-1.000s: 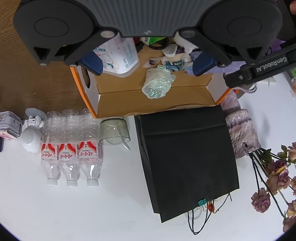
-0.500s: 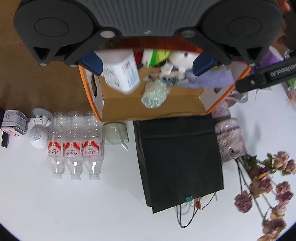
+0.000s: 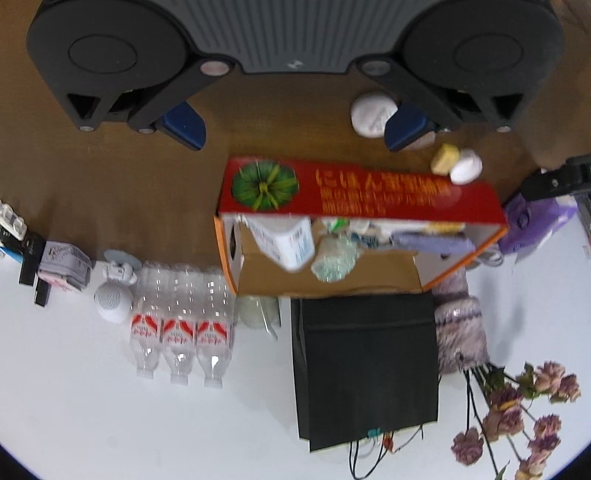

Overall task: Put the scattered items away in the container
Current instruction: 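Grasp the white round disc with the right tool while the left grasps the white lid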

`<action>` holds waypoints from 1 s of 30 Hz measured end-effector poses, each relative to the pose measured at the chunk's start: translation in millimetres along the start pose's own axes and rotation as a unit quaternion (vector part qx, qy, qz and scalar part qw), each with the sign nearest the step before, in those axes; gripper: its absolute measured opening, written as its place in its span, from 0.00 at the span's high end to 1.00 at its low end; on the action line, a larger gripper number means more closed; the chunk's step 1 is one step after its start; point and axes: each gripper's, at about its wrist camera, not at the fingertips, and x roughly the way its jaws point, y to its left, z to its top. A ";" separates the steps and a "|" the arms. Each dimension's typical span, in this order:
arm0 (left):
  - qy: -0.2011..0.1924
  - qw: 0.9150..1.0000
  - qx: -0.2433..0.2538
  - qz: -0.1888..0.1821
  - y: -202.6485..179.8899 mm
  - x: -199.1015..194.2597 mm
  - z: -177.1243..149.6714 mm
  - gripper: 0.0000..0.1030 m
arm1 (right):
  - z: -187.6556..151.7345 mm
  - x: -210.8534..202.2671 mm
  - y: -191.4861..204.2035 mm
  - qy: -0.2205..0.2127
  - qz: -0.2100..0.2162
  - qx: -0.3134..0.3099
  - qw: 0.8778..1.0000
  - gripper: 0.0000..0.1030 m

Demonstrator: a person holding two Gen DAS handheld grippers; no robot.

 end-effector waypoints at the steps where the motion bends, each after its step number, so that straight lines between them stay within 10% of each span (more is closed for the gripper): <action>1: 0.004 1.000 0.002 0.004 0.2 0.7 -2.3 0.00 | -3.8 -0.6 -0.5 0.003 0.000 -0.001 1.000 0.00; 24: 0.054 0.997 0.048 -0.012 -11.3 77.1 -5.0 0.11 | -18.3 56.9 33.9 0.040 0.022 -0.036 0.998 0.07; 28: 0.063 0.996 0.048 -0.030 -14.5 91.1 -4.7 0.38 | -18.0 62.4 37.4 0.038 0.032 -0.042 0.998 0.22; 30: 0.061 0.996 0.046 -0.051 -13.2 88.4 -3.9 0.61 | -17.8 59.6 38.7 0.033 0.040 -0.050 0.997 0.47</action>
